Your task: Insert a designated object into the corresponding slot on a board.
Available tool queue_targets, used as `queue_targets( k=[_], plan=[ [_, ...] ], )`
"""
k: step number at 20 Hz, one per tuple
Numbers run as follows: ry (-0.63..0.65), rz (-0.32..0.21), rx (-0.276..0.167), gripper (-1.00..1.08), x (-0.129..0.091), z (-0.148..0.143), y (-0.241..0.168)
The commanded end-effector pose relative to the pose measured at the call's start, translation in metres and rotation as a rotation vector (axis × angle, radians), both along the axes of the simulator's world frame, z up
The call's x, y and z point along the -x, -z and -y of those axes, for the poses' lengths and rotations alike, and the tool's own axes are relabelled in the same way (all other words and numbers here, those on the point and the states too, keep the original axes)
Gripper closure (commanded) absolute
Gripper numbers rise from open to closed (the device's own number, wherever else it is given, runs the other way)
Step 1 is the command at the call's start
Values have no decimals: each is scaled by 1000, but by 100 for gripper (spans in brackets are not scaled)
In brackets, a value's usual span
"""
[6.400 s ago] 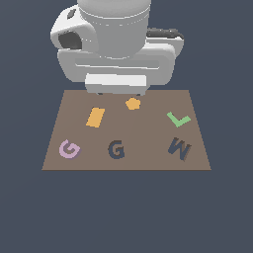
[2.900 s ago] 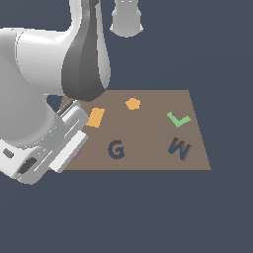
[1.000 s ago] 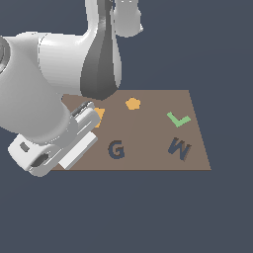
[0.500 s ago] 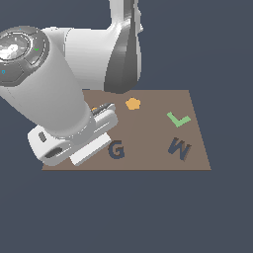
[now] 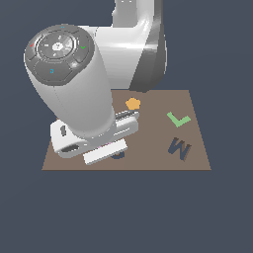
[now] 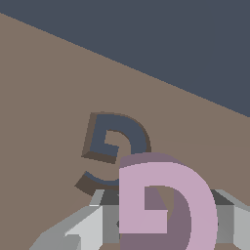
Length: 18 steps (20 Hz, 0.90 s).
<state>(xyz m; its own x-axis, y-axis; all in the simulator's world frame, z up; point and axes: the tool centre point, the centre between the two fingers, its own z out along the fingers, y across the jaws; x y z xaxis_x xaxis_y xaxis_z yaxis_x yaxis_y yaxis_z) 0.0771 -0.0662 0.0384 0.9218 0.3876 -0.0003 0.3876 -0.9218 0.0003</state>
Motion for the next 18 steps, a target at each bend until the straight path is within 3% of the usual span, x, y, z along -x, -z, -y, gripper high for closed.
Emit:
queue_targets(
  k=[1, 10, 18],
  plan=[
    [54, 0, 0, 108, -2, -8, -1],
    [178, 0, 0, 108, -9, -29, -2],
    [212, 0, 0, 108, -12, -34, -2]
  ],
)
